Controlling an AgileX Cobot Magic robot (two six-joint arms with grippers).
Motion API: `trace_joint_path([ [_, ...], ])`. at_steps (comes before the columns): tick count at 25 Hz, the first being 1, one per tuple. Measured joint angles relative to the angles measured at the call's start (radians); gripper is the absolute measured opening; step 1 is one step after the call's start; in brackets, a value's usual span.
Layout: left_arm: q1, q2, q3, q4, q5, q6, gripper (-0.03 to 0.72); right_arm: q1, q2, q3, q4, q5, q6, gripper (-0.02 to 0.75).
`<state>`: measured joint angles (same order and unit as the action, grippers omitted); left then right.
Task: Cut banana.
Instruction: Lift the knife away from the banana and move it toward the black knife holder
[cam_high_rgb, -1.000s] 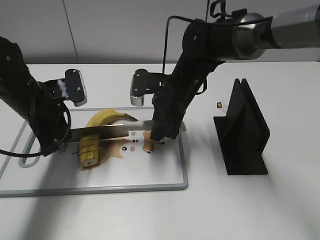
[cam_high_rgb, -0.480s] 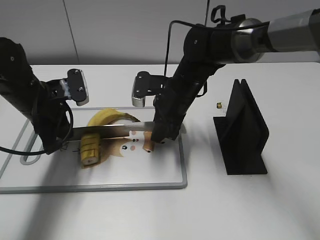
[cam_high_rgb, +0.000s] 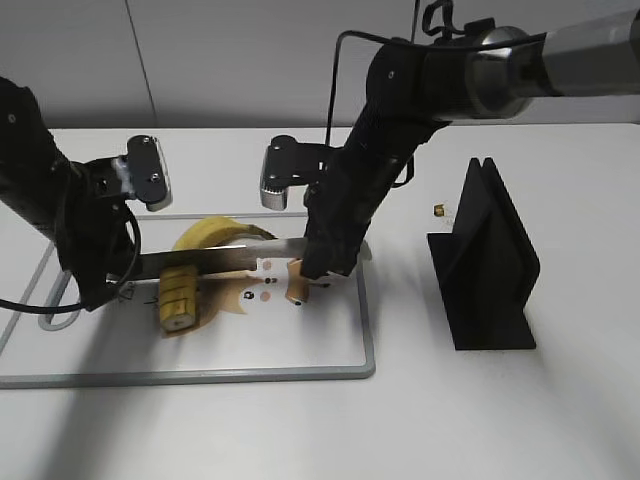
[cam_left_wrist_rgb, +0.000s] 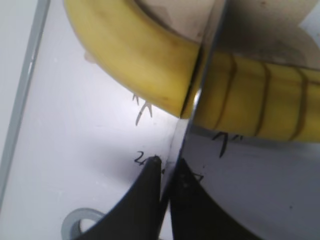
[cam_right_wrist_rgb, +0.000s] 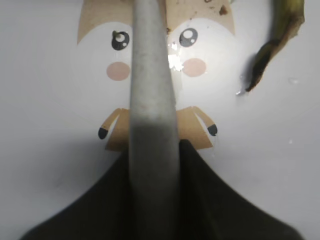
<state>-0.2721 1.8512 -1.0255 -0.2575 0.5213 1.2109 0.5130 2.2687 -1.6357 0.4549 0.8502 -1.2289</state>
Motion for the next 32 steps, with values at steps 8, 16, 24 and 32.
trace_joint_path([
  [8,0.0,-0.118,0.005,0.028,0.032,-0.004,0.02,0.001,-0.074,0.003,-0.004,0.006,0.001,0.175],
  [16,0.0,-0.263,0.006,0.039,0.055,-0.004,0.02,0.002,-0.178,0.001,-0.006,0.02,0.001,0.175],
  [24,-0.001,-0.388,0.006,0.051,0.058,-0.004,0.02,0.006,-0.269,-0.034,-0.021,0.05,0.0,0.175],
  [32,-0.003,-0.412,0.006,0.054,0.058,-0.004,0.024,0.007,-0.285,-0.047,-0.031,0.067,0.0,0.175],
])
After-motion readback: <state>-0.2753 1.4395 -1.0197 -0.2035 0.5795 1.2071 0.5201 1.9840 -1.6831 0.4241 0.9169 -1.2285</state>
